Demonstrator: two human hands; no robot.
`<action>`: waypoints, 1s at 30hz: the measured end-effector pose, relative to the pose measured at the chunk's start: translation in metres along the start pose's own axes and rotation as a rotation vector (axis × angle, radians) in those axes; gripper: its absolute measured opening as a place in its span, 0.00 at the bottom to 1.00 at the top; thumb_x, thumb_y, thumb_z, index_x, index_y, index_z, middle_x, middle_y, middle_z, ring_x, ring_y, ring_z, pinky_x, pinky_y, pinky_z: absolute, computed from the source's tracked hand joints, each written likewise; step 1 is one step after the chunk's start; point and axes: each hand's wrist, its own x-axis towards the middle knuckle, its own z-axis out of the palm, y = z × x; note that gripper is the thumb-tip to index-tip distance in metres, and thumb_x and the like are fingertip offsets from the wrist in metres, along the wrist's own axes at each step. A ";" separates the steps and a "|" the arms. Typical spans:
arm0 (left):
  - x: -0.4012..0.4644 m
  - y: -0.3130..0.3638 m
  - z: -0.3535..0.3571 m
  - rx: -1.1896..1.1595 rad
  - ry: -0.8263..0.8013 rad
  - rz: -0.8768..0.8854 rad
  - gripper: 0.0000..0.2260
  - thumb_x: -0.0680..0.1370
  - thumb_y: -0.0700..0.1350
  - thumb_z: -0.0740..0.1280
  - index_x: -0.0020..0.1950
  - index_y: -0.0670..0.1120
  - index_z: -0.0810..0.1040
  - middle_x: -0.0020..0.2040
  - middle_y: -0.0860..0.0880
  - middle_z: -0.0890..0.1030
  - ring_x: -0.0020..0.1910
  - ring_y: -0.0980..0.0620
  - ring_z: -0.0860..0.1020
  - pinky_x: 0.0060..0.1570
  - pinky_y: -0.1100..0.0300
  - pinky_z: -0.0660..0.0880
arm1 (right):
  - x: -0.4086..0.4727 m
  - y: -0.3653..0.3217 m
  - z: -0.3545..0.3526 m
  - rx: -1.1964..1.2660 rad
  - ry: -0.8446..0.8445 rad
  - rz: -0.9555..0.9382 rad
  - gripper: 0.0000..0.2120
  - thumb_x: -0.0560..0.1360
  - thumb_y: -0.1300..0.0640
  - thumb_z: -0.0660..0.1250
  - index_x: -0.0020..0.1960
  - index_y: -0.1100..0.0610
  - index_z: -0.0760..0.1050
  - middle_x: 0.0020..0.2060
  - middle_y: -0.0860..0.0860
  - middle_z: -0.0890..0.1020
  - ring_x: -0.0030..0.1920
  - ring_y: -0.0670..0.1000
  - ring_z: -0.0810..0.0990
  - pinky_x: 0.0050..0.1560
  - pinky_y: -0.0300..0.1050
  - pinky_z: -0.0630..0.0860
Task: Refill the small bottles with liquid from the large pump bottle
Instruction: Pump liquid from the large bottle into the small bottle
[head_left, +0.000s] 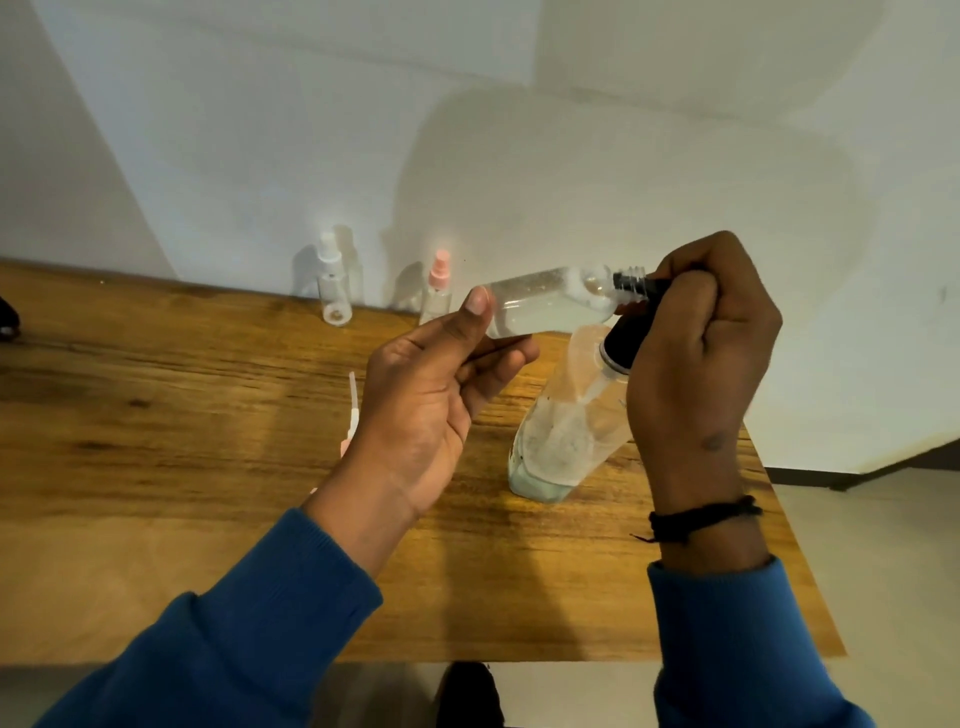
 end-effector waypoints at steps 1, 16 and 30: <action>0.000 0.000 -0.001 0.002 0.010 0.004 0.18 0.70 0.47 0.72 0.54 0.37 0.82 0.47 0.37 0.84 0.43 0.46 0.85 0.41 0.63 0.82 | -0.002 0.000 0.002 0.019 -0.002 0.011 0.13 0.76 0.72 0.51 0.39 0.61 0.70 0.24 0.43 0.70 0.25 0.40 0.69 0.28 0.29 0.63; -0.002 -0.001 0.002 0.011 0.026 -0.015 0.13 0.71 0.47 0.71 0.49 0.38 0.84 0.48 0.36 0.85 0.43 0.46 0.85 0.39 0.63 0.82 | -0.002 -0.004 -0.002 0.017 -0.026 0.039 0.13 0.77 0.73 0.51 0.39 0.63 0.69 0.28 0.48 0.72 0.26 0.40 0.71 0.27 0.28 0.64; -0.002 -0.001 0.002 0.032 0.025 -0.009 0.14 0.71 0.48 0.70 0.51 0.39 0.83 0.48 0.37 0.85 0.43 0.47 0.85 0.39 0.64 0.82 | -0.002 -0.003 0.000 0.000 -0.013 0.040 0.13 0.77 0.72 0.52 0.39 0.61 0.68 0.26 0.42 0.72 0.28 0.38 0.73 0.28 0.30 0.66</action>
